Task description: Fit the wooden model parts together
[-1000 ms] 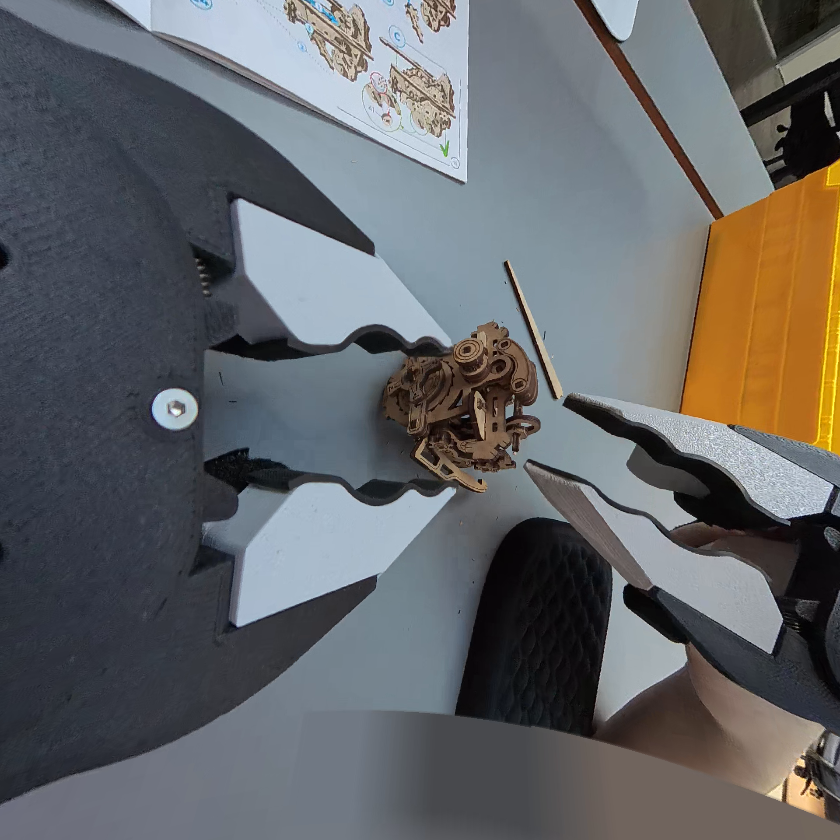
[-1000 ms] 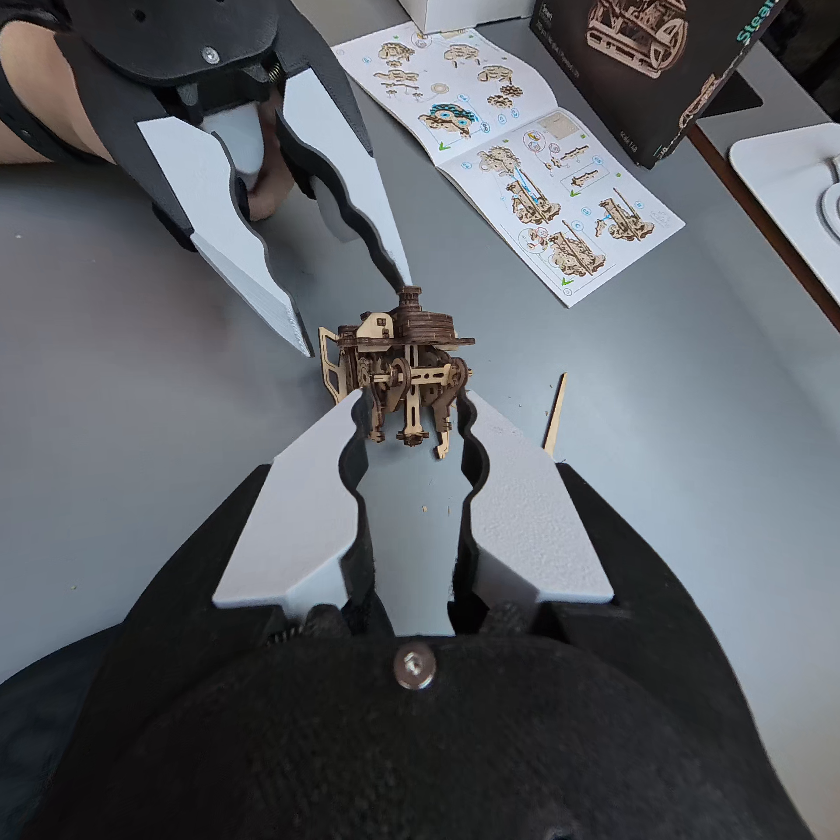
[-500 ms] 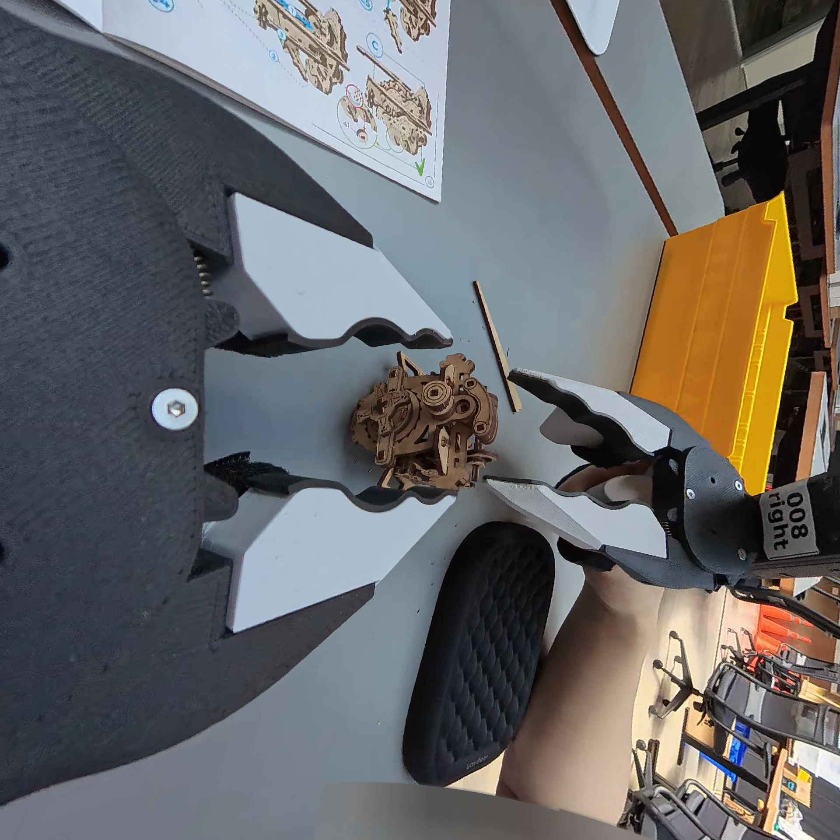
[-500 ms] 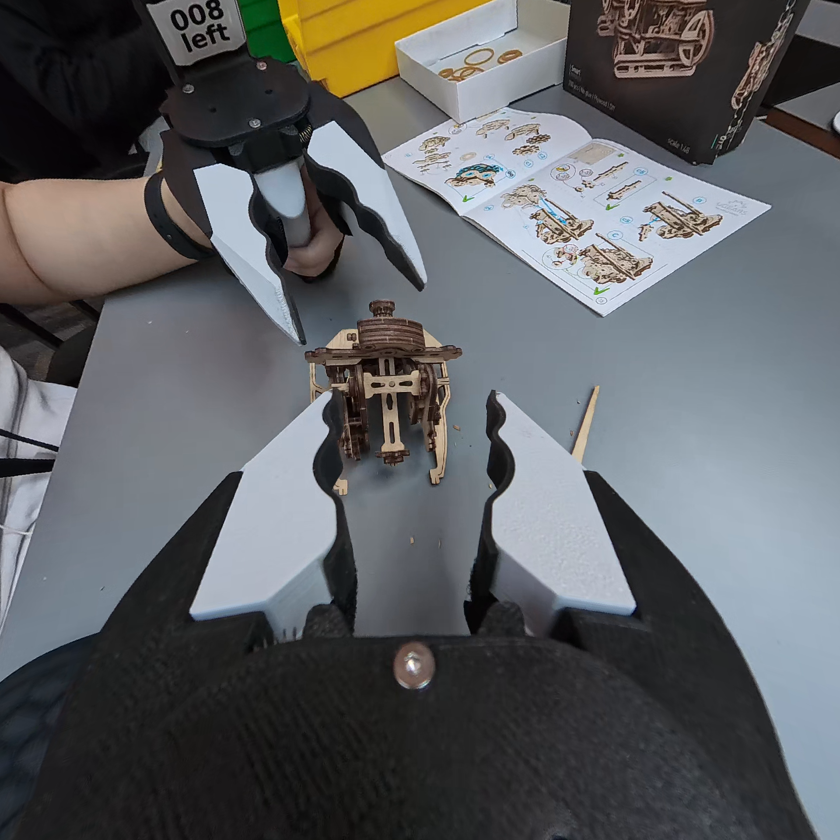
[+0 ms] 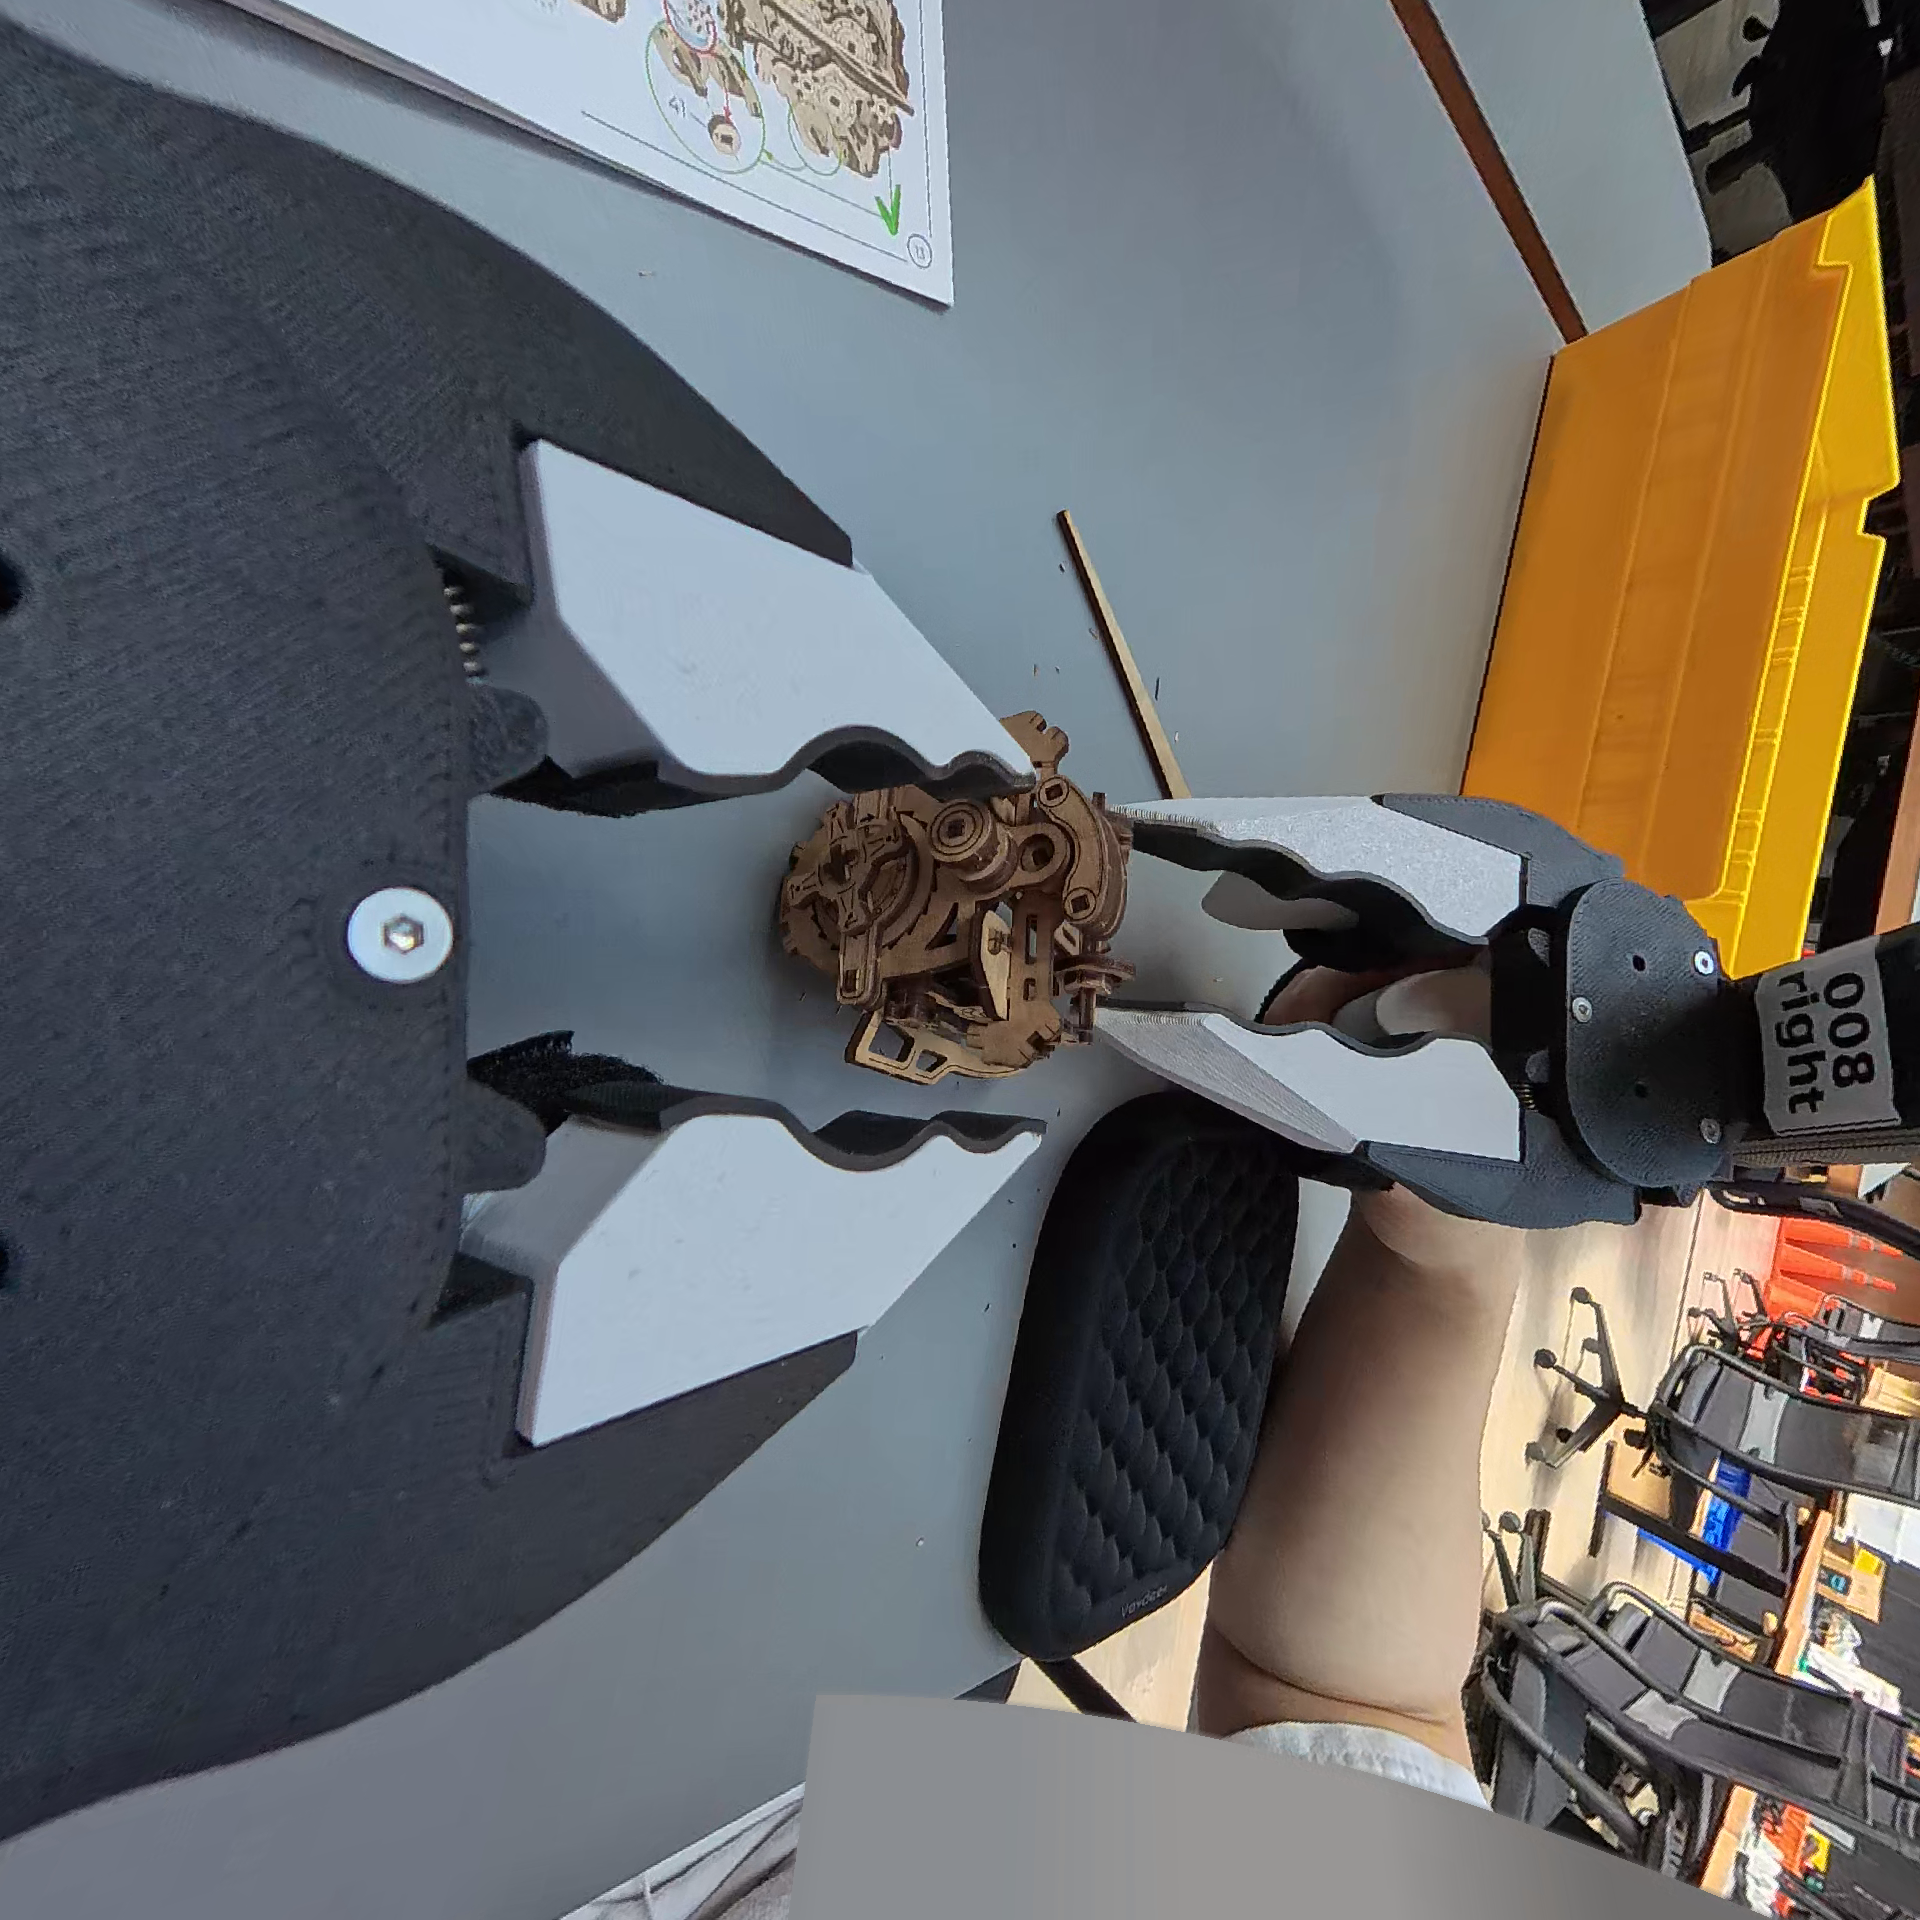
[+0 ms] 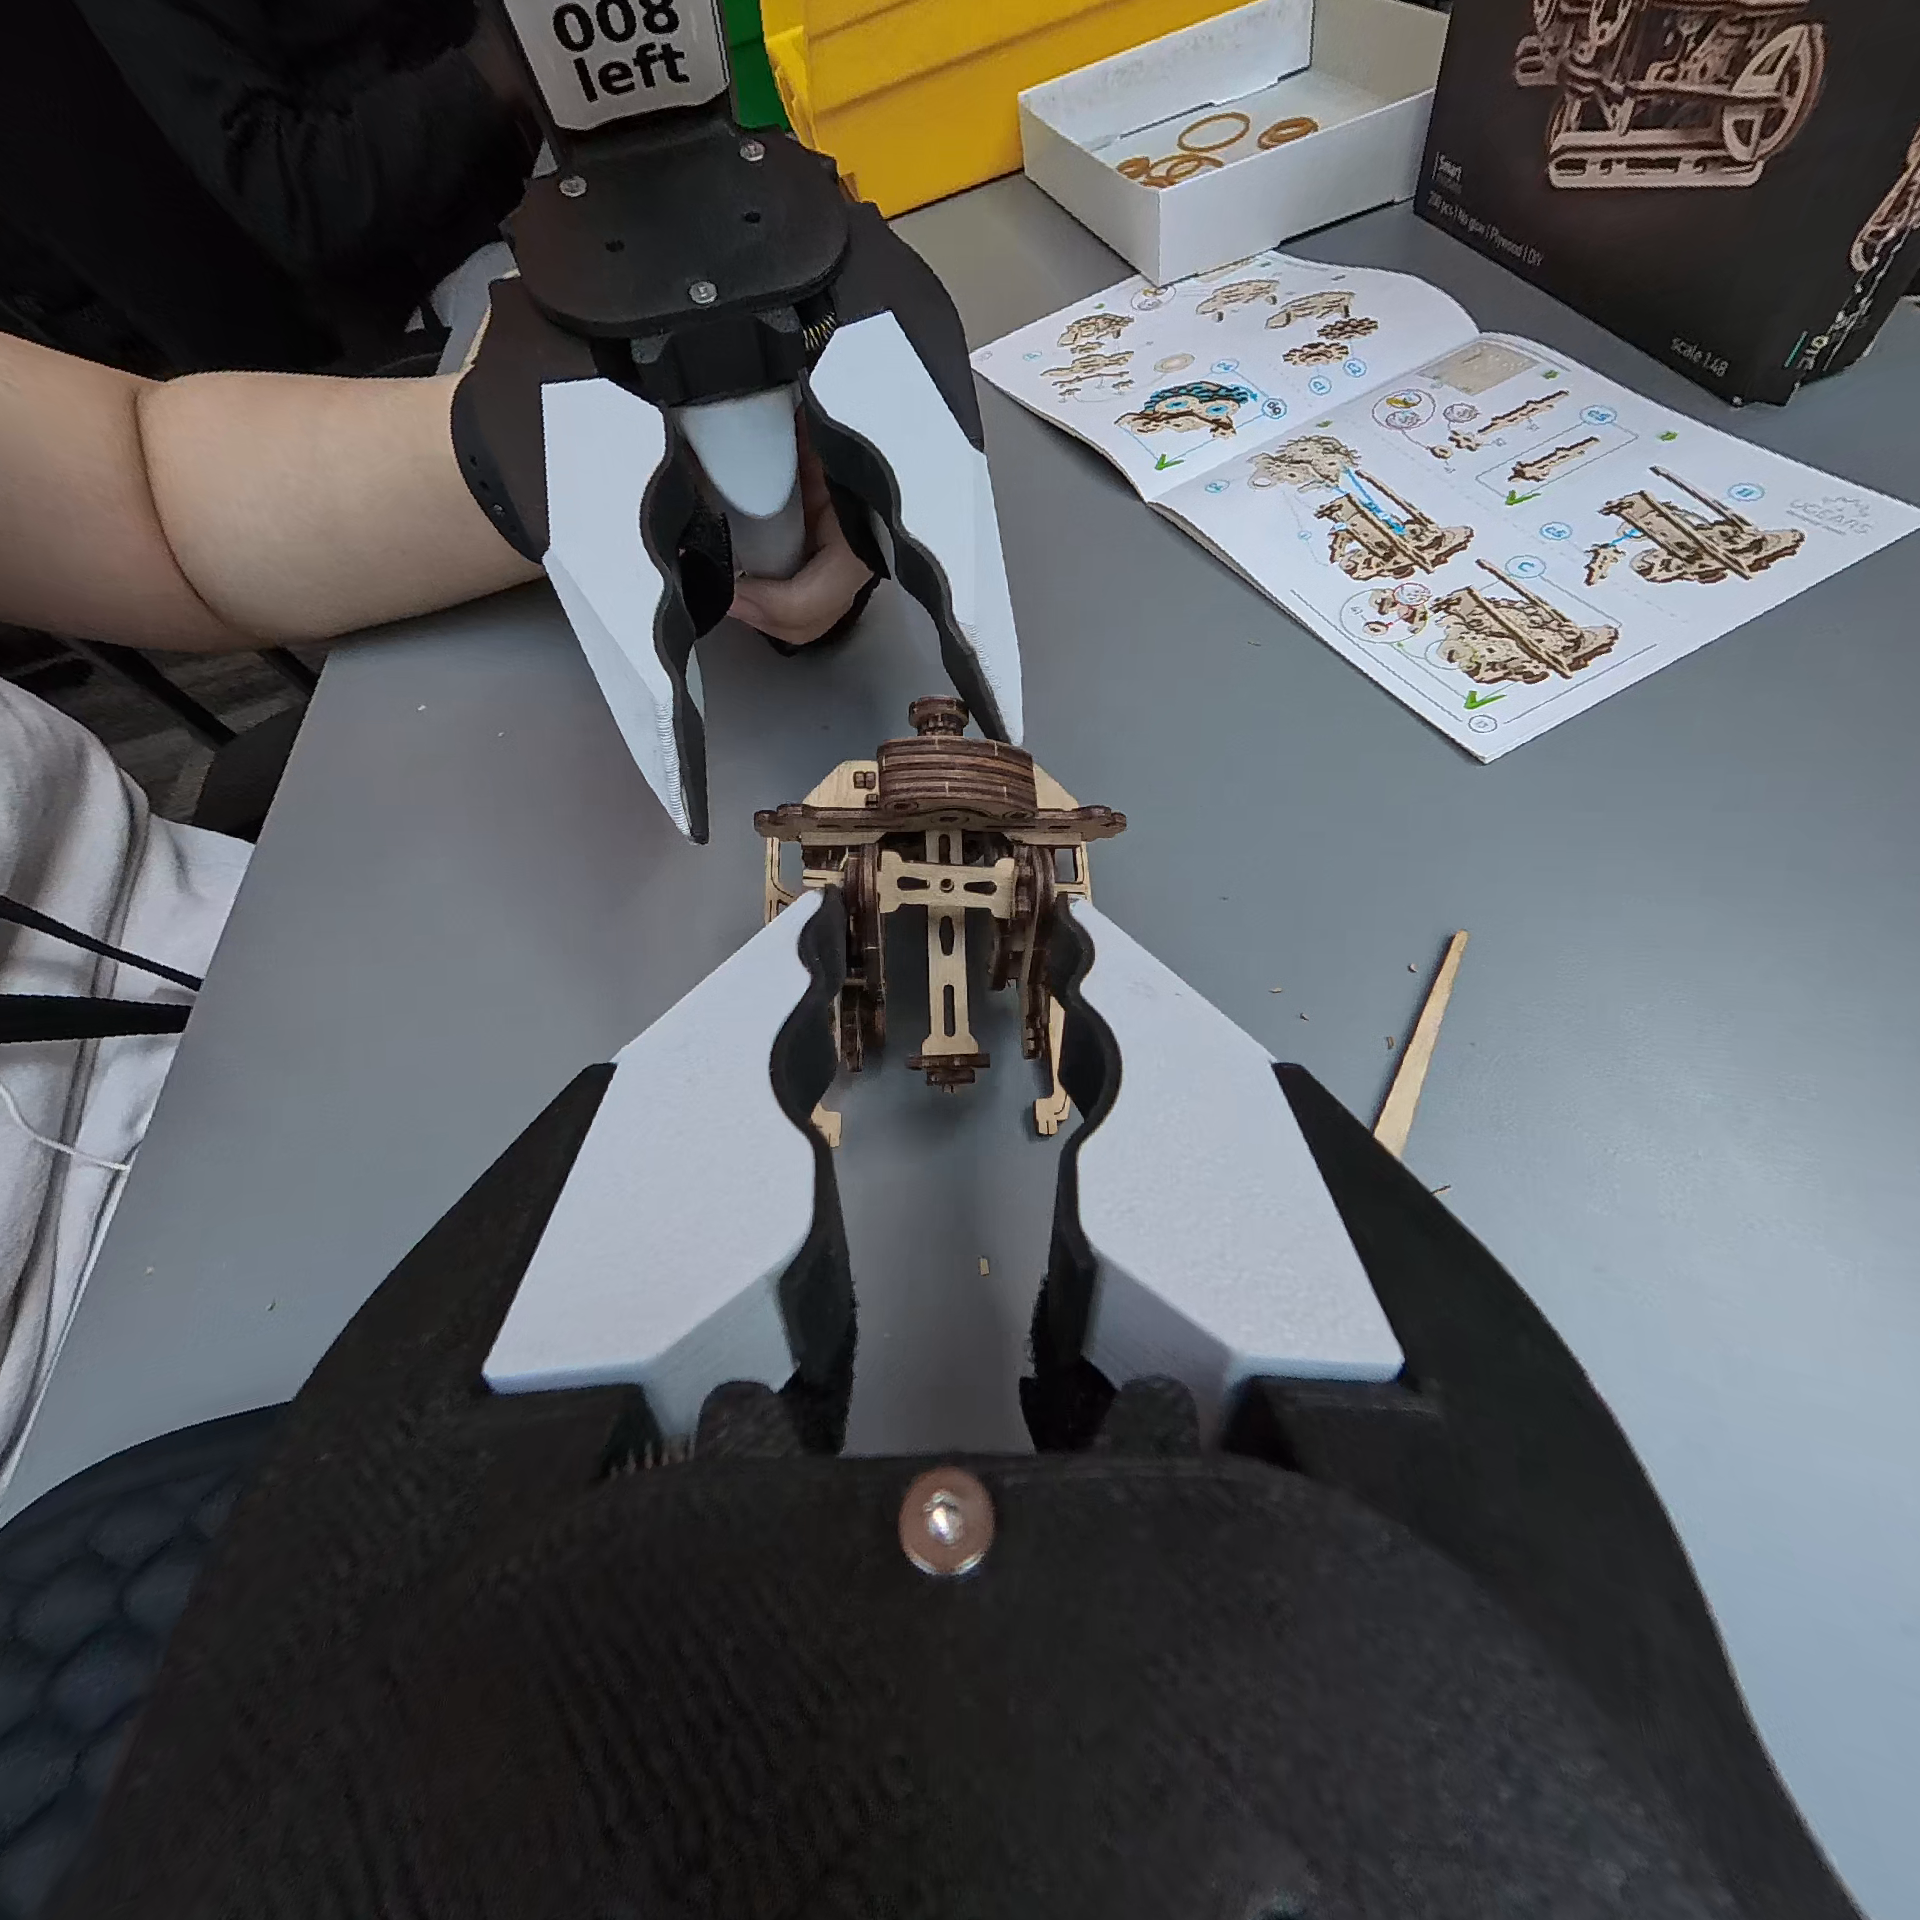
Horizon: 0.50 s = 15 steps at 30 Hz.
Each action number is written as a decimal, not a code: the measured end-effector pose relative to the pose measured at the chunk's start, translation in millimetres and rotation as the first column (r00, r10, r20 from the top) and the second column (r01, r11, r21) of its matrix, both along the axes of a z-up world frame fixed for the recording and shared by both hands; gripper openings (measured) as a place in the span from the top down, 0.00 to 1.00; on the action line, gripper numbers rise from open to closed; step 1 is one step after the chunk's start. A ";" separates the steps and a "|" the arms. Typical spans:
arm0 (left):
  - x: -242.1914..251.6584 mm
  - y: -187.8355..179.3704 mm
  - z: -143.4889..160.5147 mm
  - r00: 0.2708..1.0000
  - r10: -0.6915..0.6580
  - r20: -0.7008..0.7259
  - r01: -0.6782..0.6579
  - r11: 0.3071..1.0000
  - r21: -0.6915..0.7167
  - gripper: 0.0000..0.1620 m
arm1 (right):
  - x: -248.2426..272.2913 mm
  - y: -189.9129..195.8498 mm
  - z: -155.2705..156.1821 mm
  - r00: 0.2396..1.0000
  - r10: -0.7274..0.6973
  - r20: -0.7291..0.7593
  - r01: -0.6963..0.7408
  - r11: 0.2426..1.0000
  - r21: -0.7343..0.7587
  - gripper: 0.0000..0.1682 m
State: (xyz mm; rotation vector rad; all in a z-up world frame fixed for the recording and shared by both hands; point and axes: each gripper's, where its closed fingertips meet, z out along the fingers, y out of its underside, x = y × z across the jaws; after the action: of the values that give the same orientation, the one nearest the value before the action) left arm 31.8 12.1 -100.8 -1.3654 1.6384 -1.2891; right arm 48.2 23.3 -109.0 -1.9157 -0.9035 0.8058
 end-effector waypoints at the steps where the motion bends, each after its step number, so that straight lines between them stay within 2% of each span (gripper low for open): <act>1: 0.0 -0.3 -0.5 1.000 0.000 -0.003 0.000 1.000 0.003 0.63 | -0.2 -0.3 0.4 1.000 0.001 0.005 -0.001 1.000 0.005 0.78; 8: -1.3 -4.1 -0.5 1.000 -0.006 0.009 0.006 0.999 0.046 0.67 | -4.2 -6.1 4.6 0.999 0.029 0.042 -0.031 0.999 0.043 0.79; 15: -7.0 -1.8 13.6 0.998 0.014 0.058 -0.020 0.995 0.097 0.67 | -9.3 -9.3 6.3 0.981 0.012 0.191 -0.047 0.983 0.176 0.79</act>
State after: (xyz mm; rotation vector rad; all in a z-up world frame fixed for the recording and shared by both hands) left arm 24.8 10.4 -87.2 -1.2702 1.6260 -1.2113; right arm 38.9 14.0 -102.6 -1.8448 -1.0846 0.5444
